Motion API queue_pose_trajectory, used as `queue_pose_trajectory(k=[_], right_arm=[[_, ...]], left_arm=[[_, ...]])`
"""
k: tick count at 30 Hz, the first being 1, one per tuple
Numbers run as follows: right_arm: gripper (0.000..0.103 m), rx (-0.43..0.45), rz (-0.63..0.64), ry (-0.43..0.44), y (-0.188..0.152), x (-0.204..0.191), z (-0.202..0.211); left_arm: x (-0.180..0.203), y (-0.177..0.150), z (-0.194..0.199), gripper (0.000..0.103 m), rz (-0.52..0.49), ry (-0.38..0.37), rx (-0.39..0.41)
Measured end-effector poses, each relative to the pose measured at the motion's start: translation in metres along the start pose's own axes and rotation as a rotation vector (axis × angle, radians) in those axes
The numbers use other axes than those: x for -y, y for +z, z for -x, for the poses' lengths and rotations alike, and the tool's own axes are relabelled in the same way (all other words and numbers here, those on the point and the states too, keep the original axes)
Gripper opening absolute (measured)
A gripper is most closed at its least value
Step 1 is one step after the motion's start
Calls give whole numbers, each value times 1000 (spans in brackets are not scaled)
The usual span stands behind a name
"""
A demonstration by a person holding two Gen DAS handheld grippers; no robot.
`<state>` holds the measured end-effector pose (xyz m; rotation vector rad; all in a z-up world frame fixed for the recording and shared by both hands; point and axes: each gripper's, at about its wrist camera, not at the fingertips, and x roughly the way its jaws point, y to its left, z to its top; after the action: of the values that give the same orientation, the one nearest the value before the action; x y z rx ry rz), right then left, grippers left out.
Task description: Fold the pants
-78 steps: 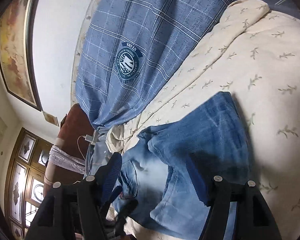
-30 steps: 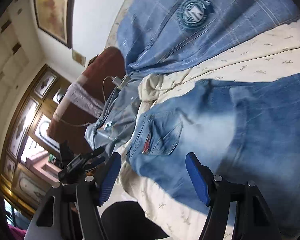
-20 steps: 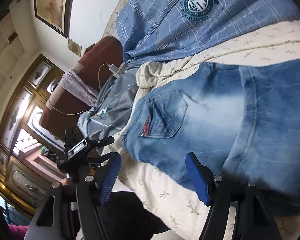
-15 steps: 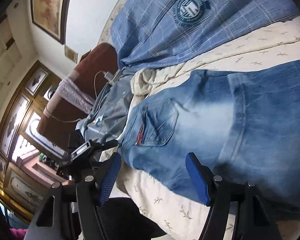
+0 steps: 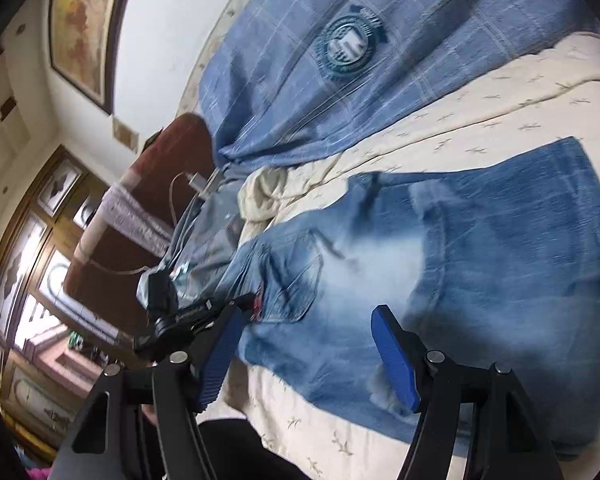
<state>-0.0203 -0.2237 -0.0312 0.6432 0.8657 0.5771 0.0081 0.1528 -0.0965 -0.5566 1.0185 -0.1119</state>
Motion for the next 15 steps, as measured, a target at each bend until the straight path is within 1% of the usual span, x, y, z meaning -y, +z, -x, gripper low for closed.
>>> queue_pose_trajectory(k=[1, 2, 3, 4, 5, 7, 8, 9, 10, 12, 13, 15], right_arm=[[70, 10, -19, -7, 2, 4, 1], [70, 18, -39, -14, 3, 8, 2], [70, 26, -58, -22, 4, 11, 3], [70, 32, -71, -30, 5, 14, 4], [70, 39, -82, -41, 6, 17, 5], [70, 48, -95, -51, 7, 21, 9], [70, 52, -100, -52, 7, 22, 11], [70, 57, -102, -55, 8, 23, 13], [70, 62, -102, -59, 8, 24, 15], [70, 72, -102, -67, 9, 25, 19], [70, 77, -103, -74, 10, 26, 21], [70, 80, -110, -95, 10, 29, 23]], left_arm=[[-1, 1, 0, 63, 2, 0, 0], [-3, 2, -3, 79, 27, -16, -7], [-4, 2, -6, 92, 46, -43, -12], [-4, 3, -9, 95, 62, -74, -3], [-1, 3, -10, 95, 64, -69, -4], [9, 4, -13, 95, 31, -22, 0], [14, 3, -13, 88, 10, -2, 9], [15, 3, -14, 70, 3, 9, 15], [15, 3, -13, 64, -2, -4, 16], [16, 2, -10, 45, 2, -44, 26], [20, 1, -7, 43, -12, -51, 32], [33, -1, -1, 39, -59, -28, 58]])
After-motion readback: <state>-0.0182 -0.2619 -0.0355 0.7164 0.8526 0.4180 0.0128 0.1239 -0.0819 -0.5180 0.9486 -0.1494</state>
